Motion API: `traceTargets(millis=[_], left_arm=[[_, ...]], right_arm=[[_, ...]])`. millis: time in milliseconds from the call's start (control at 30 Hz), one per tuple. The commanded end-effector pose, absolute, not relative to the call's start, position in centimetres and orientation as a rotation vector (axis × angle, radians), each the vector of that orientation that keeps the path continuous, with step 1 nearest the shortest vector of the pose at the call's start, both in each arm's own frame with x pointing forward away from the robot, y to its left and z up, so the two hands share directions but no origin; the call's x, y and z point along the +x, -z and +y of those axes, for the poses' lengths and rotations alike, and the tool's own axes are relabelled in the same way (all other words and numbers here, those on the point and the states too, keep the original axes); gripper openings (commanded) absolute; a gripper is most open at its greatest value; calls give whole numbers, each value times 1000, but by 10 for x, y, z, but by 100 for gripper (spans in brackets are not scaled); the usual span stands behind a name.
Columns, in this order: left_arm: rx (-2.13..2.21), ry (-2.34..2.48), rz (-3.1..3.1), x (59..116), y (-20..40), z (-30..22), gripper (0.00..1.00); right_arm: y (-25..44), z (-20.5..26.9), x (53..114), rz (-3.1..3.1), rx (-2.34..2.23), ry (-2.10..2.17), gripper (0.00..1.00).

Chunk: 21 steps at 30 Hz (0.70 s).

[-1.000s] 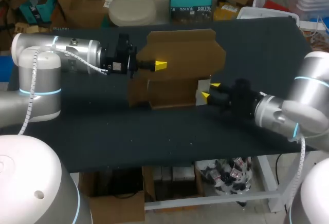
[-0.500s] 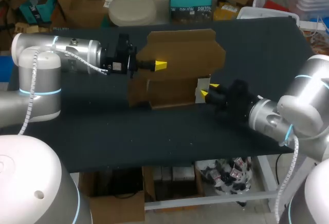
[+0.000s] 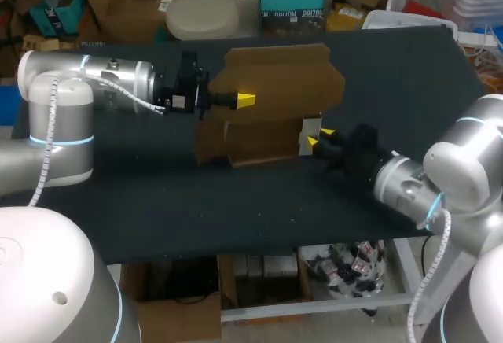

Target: Assemble the packaging by folding the flat box into shape, placing the metal phone stand inside, and closing the box properly

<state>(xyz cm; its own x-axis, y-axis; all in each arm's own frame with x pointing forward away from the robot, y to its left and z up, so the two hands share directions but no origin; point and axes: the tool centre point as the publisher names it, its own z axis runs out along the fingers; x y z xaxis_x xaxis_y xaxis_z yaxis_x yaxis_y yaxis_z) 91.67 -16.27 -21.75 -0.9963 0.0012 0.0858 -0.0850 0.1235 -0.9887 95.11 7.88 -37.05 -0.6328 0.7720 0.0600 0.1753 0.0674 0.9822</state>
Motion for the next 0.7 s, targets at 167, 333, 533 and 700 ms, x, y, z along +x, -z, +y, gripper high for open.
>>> traceTargets(millis=[167, 333, 533, 700], left_arm=[[82, -2035, -2300, 916, 219, -163, 0], [82, -2035, -2300, 916, 219, -163, 0], [82, -2035, -2300, 916, 219, -163, 0], [82, -2035, -2300, 916, 219, -163, 0]], right_arm=[[370, 83, 957, 1778, 983, -1546, 42], [367, 82, 961, 1765, 987, -1544, 39], [367, 82, 966, 1754, 993, -1543, 36], [367, 83, 968, 1748, 997, -1541, 25]])
